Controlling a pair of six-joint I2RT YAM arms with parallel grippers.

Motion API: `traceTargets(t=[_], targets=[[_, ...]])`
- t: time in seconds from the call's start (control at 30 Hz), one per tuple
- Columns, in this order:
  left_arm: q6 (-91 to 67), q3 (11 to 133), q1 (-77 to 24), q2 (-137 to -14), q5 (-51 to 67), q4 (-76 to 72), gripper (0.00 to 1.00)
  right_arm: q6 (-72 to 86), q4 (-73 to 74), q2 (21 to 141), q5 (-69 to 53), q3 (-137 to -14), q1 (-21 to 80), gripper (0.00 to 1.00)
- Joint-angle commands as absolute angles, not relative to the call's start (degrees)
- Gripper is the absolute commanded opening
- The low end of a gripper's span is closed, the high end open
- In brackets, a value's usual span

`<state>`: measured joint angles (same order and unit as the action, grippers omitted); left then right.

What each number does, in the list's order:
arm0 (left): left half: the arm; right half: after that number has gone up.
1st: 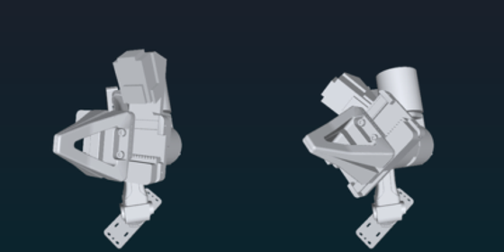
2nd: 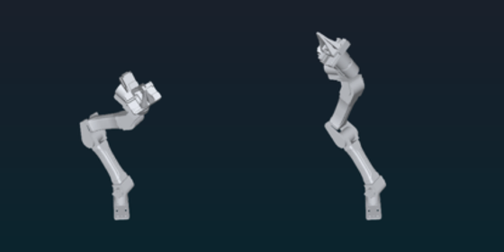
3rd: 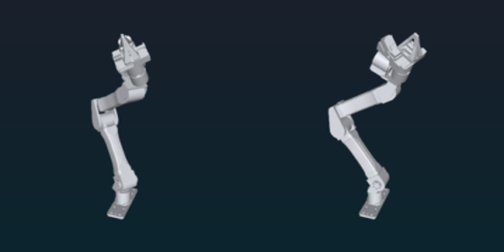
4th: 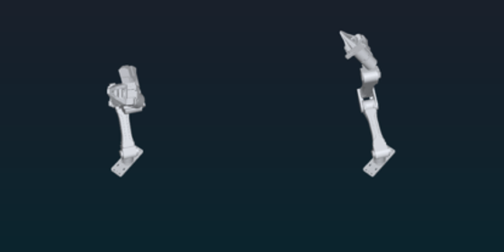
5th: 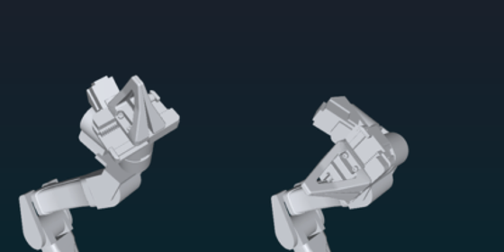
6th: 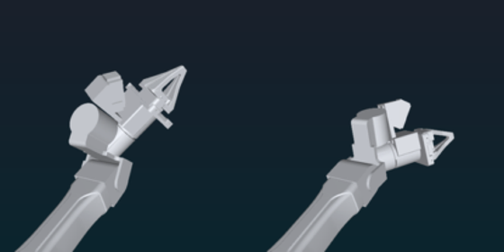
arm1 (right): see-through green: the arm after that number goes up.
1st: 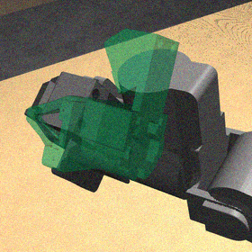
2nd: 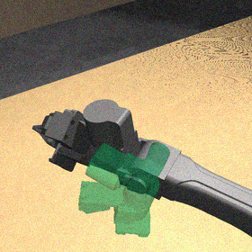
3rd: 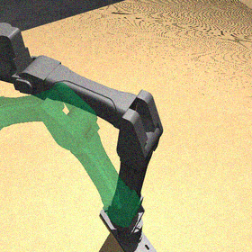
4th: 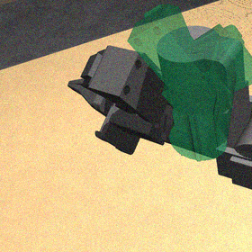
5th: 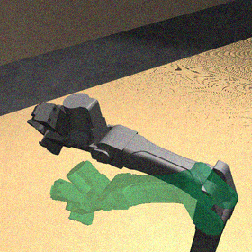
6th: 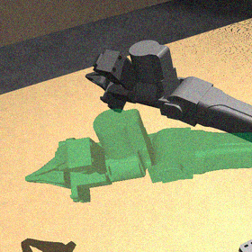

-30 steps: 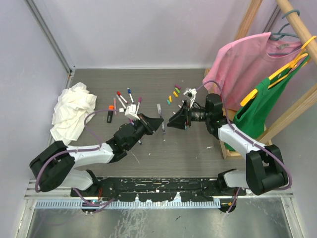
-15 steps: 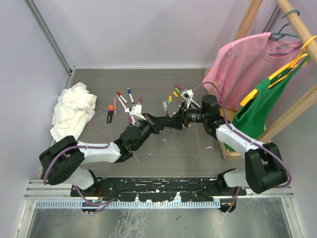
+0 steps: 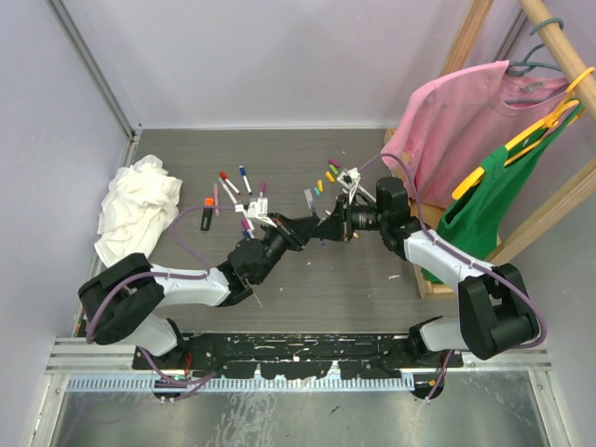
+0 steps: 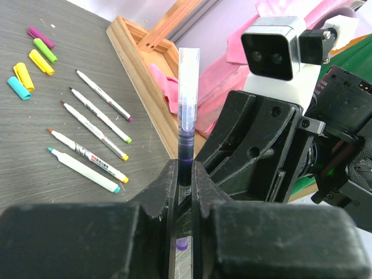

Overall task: Open the pen caps
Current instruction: Pick up the pen from the center of the board, then open the pen cap from the pen.

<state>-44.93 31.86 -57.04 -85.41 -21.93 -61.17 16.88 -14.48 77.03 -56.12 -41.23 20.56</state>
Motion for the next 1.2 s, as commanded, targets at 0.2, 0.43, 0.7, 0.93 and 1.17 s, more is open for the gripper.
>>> traceTargets(t=[0.2,0.43,0.7,0.93,1.17], targets=[[-40.3,31.2,-57.4,-80.3,-22.9,-66.3,0.41,15.1,-12.6,77.4,-58.6,-45.7,20.6,0.01],[-40.7,30.1,-53.9,-68.9,-16.9,-52.8,0.73,6.1,0.9,79.5,-61.6,-51.3,20.5,0.01],[-44.3,34.7,-45.4,-59.2,-5.8,-31.3,0.91,1.1,8.3,81.1,-63.2,-54.6,20.4,0.01],[-48.5,42.0,-43.2,-63.6,-3.0,-21.8,0.85,-0.1,9.3,80.6,-63.7,-54.8,20.4,0.01],[-50.3,47.7,-43.1,-71.3,-0.2,-22.3,0.71,-0.6,9.7,80.8,-63.6,-54.9,20.4,0.01]])
